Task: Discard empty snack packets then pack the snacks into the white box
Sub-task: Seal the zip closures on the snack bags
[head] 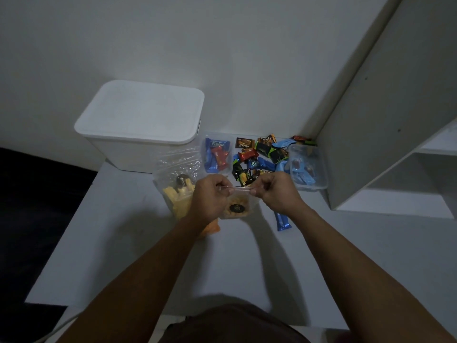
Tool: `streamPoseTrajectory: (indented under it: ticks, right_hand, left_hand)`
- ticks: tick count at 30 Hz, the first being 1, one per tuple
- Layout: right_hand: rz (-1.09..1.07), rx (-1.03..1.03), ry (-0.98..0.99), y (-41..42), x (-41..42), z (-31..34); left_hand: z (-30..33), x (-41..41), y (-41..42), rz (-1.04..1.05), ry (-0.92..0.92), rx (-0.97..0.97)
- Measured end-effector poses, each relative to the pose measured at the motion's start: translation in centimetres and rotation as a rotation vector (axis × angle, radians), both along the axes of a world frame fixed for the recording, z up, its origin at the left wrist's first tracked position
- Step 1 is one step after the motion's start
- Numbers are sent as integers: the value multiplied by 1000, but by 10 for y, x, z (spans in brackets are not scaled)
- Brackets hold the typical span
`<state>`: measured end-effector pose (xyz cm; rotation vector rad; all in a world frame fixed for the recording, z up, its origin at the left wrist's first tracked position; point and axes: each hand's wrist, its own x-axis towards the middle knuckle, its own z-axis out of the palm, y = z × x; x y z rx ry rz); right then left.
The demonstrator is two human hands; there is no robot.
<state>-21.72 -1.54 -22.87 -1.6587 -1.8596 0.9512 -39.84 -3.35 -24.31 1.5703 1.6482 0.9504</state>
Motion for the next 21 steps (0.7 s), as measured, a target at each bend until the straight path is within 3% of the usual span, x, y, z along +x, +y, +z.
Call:
streamPoseTrajectory:
  ticks: [7,14,21]
  right_hand:
    - [60,-94,114,4,14,13]
    - [99,-76,85,6,7,9]
    - [190,-84,43,5,-14,0]
  left_hand:
    - [-2,-17,-6,30,-124,-4]
    - [3,-30,-20,58,-298,30]
    - [1,-47,-41,95,-302,-131]
